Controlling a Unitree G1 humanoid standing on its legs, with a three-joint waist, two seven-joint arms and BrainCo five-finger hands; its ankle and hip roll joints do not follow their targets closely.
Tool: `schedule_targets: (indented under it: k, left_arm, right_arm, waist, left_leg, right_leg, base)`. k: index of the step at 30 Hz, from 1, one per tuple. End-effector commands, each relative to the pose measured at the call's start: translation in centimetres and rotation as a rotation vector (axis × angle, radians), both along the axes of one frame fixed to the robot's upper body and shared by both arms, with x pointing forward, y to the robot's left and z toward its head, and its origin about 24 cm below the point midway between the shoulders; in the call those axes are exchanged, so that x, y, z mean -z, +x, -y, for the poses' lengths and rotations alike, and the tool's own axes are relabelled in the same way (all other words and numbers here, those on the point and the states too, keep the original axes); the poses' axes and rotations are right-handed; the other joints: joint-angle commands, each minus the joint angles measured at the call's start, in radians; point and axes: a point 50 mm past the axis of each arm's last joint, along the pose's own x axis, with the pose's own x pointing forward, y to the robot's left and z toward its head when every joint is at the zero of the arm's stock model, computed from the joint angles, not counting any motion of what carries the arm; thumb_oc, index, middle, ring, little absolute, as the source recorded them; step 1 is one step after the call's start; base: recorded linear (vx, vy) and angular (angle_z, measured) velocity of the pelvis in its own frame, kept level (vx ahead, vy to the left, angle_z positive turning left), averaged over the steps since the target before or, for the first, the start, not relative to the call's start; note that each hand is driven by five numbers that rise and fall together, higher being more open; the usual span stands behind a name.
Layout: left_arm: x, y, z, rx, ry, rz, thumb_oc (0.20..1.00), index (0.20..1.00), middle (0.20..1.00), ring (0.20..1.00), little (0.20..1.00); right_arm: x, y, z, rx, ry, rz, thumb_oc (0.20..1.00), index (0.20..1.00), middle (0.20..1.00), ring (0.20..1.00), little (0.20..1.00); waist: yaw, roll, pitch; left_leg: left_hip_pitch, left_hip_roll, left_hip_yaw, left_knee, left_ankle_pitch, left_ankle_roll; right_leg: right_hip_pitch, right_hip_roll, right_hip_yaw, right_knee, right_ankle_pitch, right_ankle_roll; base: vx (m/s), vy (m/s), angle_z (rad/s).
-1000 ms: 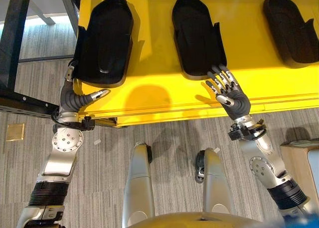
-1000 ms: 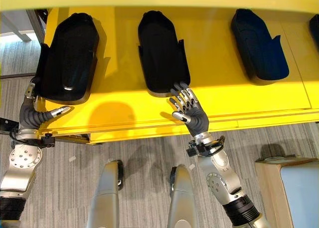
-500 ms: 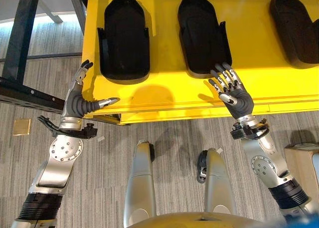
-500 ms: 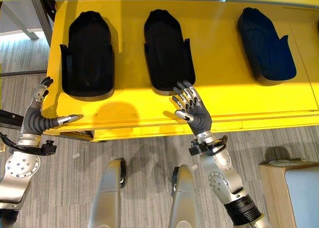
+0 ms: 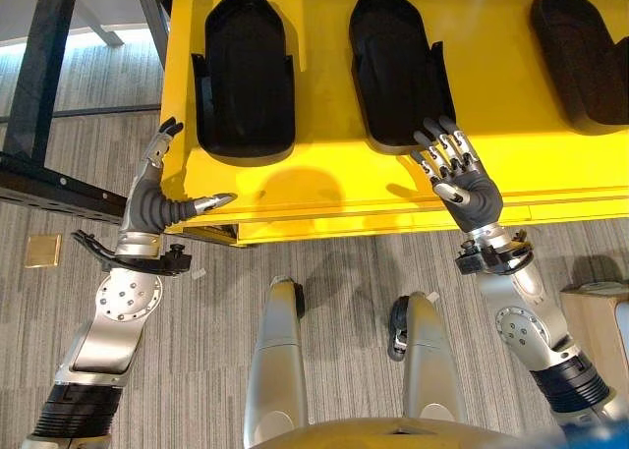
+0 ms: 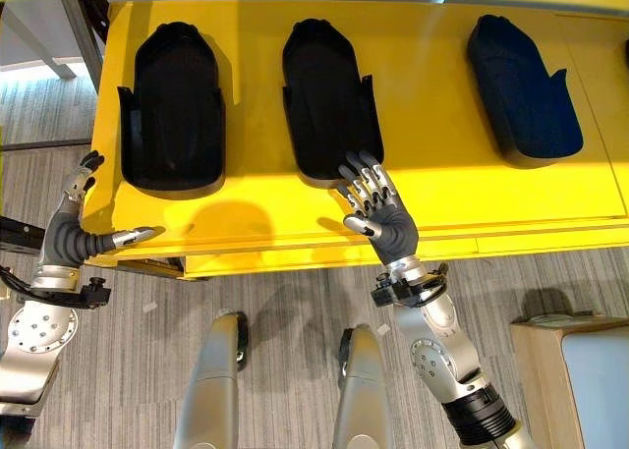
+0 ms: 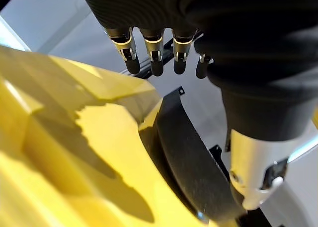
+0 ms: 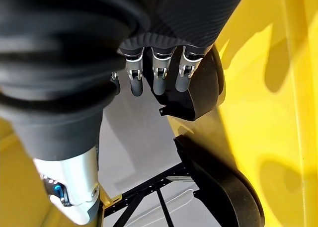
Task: Move parts from the plastic box to the shelf.
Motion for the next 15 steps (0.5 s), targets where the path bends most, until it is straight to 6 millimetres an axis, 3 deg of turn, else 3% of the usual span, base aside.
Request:
schedule_targets:
  k: [1,7,8,11,12,14,15]
  left_arm:
    - [-1.8,-1.2,0.0,0.009,0.028,0.119,1.000,1.000,1.000,1.000,1.000]
    - [-3.5,-2.8,-0.2,-0.024,0.100,0.217,1.000,1.000,1.000,1.000,1.000]
    - [-4.7,-3.6,0.4,-0.015,0.190,0.270,1.000,1.000,1.000,1.000,1.000]
    - [-5.5,-4.4,1.1,0.006,0.271,0.305,1.000,1.000,1.000,1.000,1.000]
    - [-5.7,-4.6,1.3,0.012,0.294,0.318,1.000,1.000,1.000,1.000,1.000]
    - [-5.8,-4.8,1.6,0.028,0.304,0.324,1.000,1.000,1.000,1.000,1.000]
    - [-5.9,-5.0,1.8,0.038,0.325,0.331,1.000,1.000,1.000,1.000,1.000]
  right_arm:
    - [-0.8,-1.0,0.1,-0.011,0.007,0.069,1.000,1.000,1.000,1.000,1.000]
    - [-1.2,-1.2,0.4,-0.005,0.001,0.093,1.000,1.000,1.000,1.000,1.000]
    - [-1.3,-1.3,0.6,-0.004,-0.001,0.100,1.000,1.000,1.000,1.000,1.000]
    - [-1.5,-1.4,0.7,-0.005,0.000,0.110,1.000,1.000,1.000,1.000,1.000]
    - [-1.5,-1.5,0.7,-0.005,0.000,0.112,1.000,1.000,1.000,1.000,1.000]
    - [-1.5,-1.5,0.7,-0.004,-0.001,0.113,1.000,1.000,1.000,1.000,1.000]
    - [-1.6,-1.5,0.7,-0.007,0.000,0.116,1.000,1.000,1.000,1.000,1.000]
  waist:
    - [0.012,-0.005,-0.117]
    - [0.017,-0.006,-0.116]
    - [0.019,-0.006,-0.117]
    - [0.021,-0.007,-0.116]
    - [0.021,-0.008,-0.111]
    - [0.021,-0.007,-0.114]
    - [0.022,-0.009,-0.108]
  left_leg:
    - [-0.008,-0.012,-0.004,-0.002,0.010,0.057]
    - [-0.008,-0.012,-0.005,-0.002,0.008,0.057]
    - [-0.005,-0.013,-0.005,-0.005,0.007,0.057]
    - [-0.003,-0.013,-0.005,-0.007,0.007,0.056]
    - [-0.014,-0.014,0.000,-0.017,0.038,0.061]
    - [-0.002,-0.014,-0.005,-0.010,0.008,0.056]
    - [-0.013,-0.014,-0.001,-0.019,0.039,0.061]
  right_leg:
    - [-0.097,0.038,-0.005,-0.053,0.161,-0.055]
    - [-0.096,0.037,-0.005,-0.054,0.160,-0.054]
    - [-0.094,0.037,-0.006,-0.056,0.159,-0.053]
    - [-0.090,0.036,-0.007,-0.057,0.158,-0.051]
    - [-0.098,0.035,-0.012,-0.069,0.186,-0.058]
    - [-0.088,0.037,-0.007,-0.060,0.160,-0.050]
    - [-0.097,0.034,-0.013,-0.070,0.187,-0.057]
  base:
    - [0.00,0.000,0.00]
    - [0.00,0.000,0.00]
    - [0.00,0.000,0.00]
    - [-0.03,-0.001,0.00]
    - [0.00,0.000,0.00]
    - [0.00,-0.004,0.04]
    - [-0.01,-0.012,0.09]
